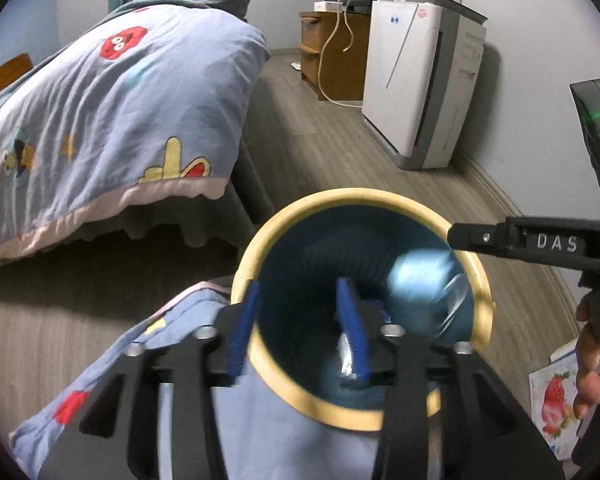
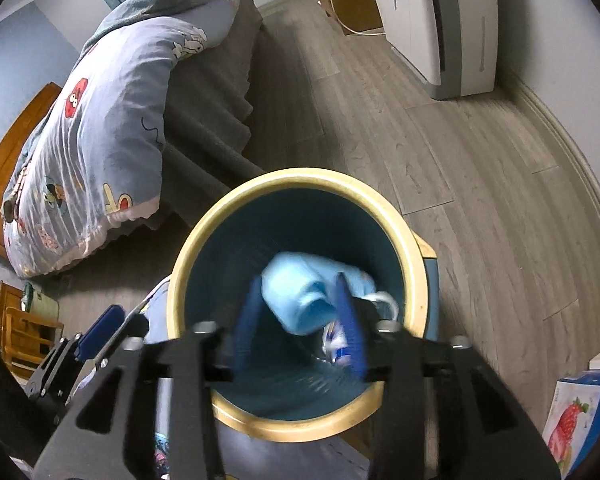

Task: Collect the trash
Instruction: 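Carry both items over the yellow-rimmed bin and open both tools to drop them, then move both tools back over the trash pile on the blanket, then grasp the black plastic bag with the right tool while the left tool grasps the red-white cup, then carry the black bag over the bin and open the right tool to drop it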

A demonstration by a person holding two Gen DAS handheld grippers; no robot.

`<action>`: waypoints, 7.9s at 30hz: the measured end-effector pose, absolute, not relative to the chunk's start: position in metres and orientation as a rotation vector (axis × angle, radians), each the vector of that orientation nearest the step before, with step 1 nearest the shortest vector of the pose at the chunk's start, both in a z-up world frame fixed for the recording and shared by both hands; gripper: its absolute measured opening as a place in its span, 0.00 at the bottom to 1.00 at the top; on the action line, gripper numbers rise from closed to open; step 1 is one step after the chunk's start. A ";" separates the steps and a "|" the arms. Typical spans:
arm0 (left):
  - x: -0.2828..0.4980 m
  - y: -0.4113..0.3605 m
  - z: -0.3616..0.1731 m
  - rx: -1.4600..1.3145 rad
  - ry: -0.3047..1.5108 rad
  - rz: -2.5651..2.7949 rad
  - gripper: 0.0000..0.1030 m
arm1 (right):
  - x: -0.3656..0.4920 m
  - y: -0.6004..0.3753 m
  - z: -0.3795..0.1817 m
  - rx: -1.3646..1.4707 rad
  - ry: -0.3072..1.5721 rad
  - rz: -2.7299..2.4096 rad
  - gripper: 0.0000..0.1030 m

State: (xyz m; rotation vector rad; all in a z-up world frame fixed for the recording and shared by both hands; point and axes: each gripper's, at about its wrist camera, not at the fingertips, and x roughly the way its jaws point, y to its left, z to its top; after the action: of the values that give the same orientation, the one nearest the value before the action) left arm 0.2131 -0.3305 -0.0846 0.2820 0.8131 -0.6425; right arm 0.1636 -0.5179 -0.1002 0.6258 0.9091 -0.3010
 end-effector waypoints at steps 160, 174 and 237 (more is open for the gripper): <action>0.044 -0.037 -0.144 0.357 1.215 -0.182 0.64 | 0.058 -0.229 -0.040 0.189 0.991 0.189 0.05; 0.050 -0.022 -0.118 0.334 1.122 -0.140 0.09 | 0.056 -0.231 -0.037 0.196 0.979 0.195 0.05; 0.141 -0.243 -0.027 0.207 0.822 -0.622 0.09 | 0.157 -0.472 -0.075 0.449 0.913 -0.211 0.05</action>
State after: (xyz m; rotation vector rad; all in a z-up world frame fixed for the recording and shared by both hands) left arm 0.1414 -0.2432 -0.0270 0.2066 0.8221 -0.6216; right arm 0.1570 -0.4717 -0.0747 0.4493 0.9127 -0.2112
